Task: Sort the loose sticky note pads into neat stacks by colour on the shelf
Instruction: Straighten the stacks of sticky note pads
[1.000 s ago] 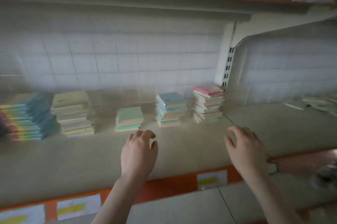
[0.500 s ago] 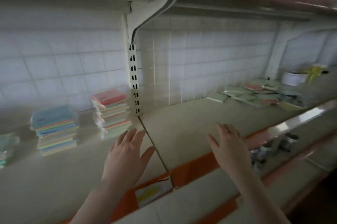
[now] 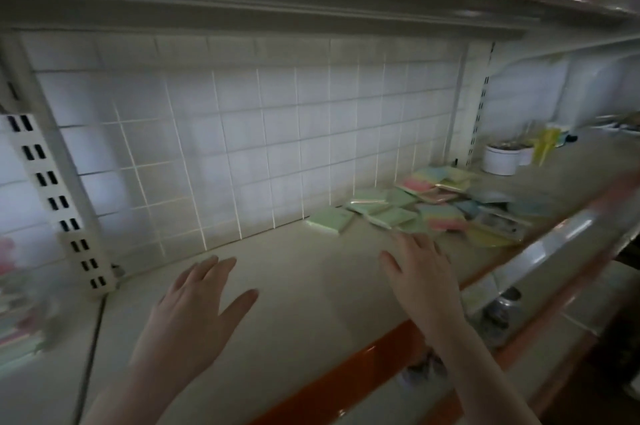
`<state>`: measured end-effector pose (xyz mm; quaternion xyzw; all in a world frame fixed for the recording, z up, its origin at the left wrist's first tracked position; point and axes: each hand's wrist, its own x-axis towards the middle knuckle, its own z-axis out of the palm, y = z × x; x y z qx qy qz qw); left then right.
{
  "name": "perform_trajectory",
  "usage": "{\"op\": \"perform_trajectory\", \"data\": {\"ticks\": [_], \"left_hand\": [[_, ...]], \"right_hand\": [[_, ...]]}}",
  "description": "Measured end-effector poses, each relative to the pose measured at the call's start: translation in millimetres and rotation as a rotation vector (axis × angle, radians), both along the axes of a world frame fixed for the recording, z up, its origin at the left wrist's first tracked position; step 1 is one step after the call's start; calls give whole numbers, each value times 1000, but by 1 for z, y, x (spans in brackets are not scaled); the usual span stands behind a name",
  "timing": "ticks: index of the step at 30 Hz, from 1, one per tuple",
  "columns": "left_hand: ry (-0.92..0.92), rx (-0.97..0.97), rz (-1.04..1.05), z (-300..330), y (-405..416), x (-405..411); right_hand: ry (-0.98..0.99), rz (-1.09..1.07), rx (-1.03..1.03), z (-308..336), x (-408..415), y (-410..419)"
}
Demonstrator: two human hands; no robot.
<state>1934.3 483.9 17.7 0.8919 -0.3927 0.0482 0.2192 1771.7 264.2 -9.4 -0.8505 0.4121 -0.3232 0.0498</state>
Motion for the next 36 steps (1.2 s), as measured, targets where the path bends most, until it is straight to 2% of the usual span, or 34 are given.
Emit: {"op": "perform_trajectory", "data": {"ticks": [8, 15, 18, 25, 30, 36], "left_hand": [[9, -65, 179, -13, -130, -58], [24, -53, 247, -7, -232, -101], [17, -71, 290, -3, -255, -100], [71, -28, 289, -20, -301, -76], [152, -36, 310, -43, -315, -72], [168, -32, 441, -39, -334, -69]], "right_hand": [[-16, 169, -37, 0, -45, -159], [4, 270, 11, 13, -70, -274], [3, 381, 18, 17, -63, -291], [147, 604, 109, 6, -43, -299], [321, 661, 117, 0, -32, -299], [379, 608, 132, -6, -29, -299]]}}
